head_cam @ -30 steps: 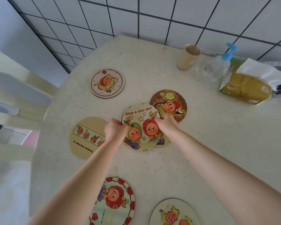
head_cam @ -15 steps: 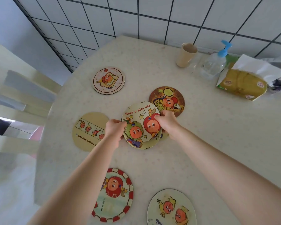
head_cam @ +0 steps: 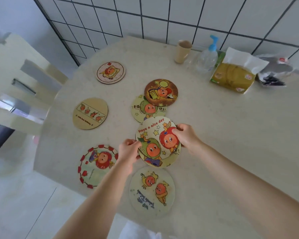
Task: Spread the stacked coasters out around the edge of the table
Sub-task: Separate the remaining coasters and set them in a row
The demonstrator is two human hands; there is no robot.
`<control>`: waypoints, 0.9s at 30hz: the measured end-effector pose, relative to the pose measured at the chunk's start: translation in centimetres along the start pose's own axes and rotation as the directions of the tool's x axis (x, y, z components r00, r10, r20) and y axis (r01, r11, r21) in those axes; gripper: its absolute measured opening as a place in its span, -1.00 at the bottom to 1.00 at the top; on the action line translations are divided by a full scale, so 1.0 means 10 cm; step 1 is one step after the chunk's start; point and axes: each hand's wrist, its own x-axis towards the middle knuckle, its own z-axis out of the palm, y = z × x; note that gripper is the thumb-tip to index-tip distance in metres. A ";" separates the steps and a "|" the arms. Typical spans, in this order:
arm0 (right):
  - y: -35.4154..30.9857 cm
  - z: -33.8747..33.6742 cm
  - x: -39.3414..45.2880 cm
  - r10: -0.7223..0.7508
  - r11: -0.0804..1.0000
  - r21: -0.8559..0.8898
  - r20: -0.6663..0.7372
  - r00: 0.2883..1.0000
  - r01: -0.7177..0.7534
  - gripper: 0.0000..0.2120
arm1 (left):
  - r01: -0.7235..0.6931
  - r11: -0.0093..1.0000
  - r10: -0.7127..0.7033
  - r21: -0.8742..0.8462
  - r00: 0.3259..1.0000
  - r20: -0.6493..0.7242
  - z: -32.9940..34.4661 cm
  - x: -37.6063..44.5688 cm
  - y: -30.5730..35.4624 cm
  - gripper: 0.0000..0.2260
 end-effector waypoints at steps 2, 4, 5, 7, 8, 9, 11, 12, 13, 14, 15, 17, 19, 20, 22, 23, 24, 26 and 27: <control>0.23 -0.20 -0.24 -0.013 1.000 -0.023 0.020 1.000 0.014 -0.82 | -0.006 0.999 0.005 -0.043 1.000 -0.006 0.14 -0.32 -0.29 -0.90; 0.48 -0.40 -0.50 -0.020 0.999 -0.038 0.035 0.999 0.021 -0.80 | 0.014 0.996 -0.015 -0.083 1.000 -0.013 0.31 -0.64 -0.57 -0.88; 0.60 -0.49 -0.63 -0.022 0.999 -0.040 0.039 0.999 0.024 -0.79 | 0.032 0.994 -0.033 -0.108 0.999 -0.008 0.38 -0.78 -0.71 -0.86; 0.84 -0.67 -0.88 -0.026 0.999 -0.043 0.039 0.999 0.028 -0.80 | 0.064 0.986 -0.064 -0.155 0.998 0.004 0.53 -1.07 -0.95 -0.83; 0.95 -0.74 -0.97 -0.022 0.999 -0.042 0.039 0.999 0.024 -0.81 | 0.072 0.985 -0.072 -0.158 0.997 0.004 0.58 -1.17 -1.07 -0.82; 1.07 -0.81 -1.07 -0.018 0.999 -0.038 0.037 0.999 0.019 -0.84 | 0.074 0.986 -0.074 -0.152 0.997 0.005 0.64 -1.28 -1.17 -0.82; 1.30 -0.93 -1.21 -0.008 0.999 -0.036 0.026 1.000 0.009 -0.87 | 0.077 0.987 -0.076 -0.138 0.997 0.012 0.74 -1.48 -1.34 -0.82; 1.41 -0.99 -1.29 -0.001 0.999 -0.042 0.019 1.000 0.002 -0.88 | 0.082 0.987 -0.080 -0.139 0.997 0.020 0.78 -1.58 -1.43 -0.81; 1.51 -1.03 -1.34 0.007 0.999 -0.050 0.014 1.000 -0.006 -0.87 | 0.089 0.986 -0.086 -0.139 0.996 0.031 0.82 -1.67 -1.51 -0.81; 1.61 -1.06 -1.39 0.013 0.998 -0.056 0.005 1.000 -0.013 -0.87 | 0.099 0.986 -0.093 -0.135 0.995 0.045 0.85 -1.73 -1.60 -0.79; 1.71 -1.08 -1.43 0.019 0.998 -0.062 -0.007 1.000 -0.019 -0.87 | 0.109 0.986 -0.102 -0.124 0.993 0.057 0.88 -1.80 -1.68 -0.79; 1.86 -1.12 -1.48 0.022 0.996 -0.081 -0.035 0.999 -0.025 -0.88 | 0.120 0.987 -0.112 -0.106 0.990 0.082 0.92 -1.87 -1.82 -0.83; 1.94 -1.15 -1.50 0.009 0.995 -0.099 -0.066 0.998 -0.016 -0.88 | 0.107 0.989 -0.097 -0.099 0.990 0.102 0.98 -1.91 -1.89 -0.91; 1.95 -1.17 -1.50 0.006 0.995 -0.102 -0.085 0.996 -0.015 -0.87 | 0.098 0.991 -0.088 -0.091 0.990 0.109 1.01 -1.92 -1.90 -0.92; 1.98 -1.18 -1.53 0.011 0.994 -0.110 -0.125 0.992 -0.025 -0.89 | 0.085 0.994 -0.076 -0.073 0.990 0.118 1.05 -1.95 -1.91 -0.93; 1.98 -1.18 -1.53 0.013 0.992 -0.119 -0.141 0.990 -0.030 -0.90 | 0.083 0.994 -0.074 -0.065 0.990 0.119 1.07 -1.97 -1.92 -0.94; 2.00 -1.17 -1.53 0.014 0.991 -0.126 -0.154 0.988 -0.034 -0.90 | 0.080 0.995 -0.073 -0.056 0.991 0.115 1.09 -1.98 -1.94 -0.94; 2.01 -1.17 -1.51 0.014 0.990 -0.138 -0.173 0.985 -0.038 -0.89 | 0.070 0.997 -0.066 -0.040 0.993 0.097 1.11 -1.96 -1.97 -0.94; 2.00 -1.17 -1.49 0.010 0.989 -0.143 -0.175 0.985 -0.035 -0.87 | 0.064 0.997 -0.060 -0.034 0.994 0.095 1.13 -1.94 -1.98 -0.94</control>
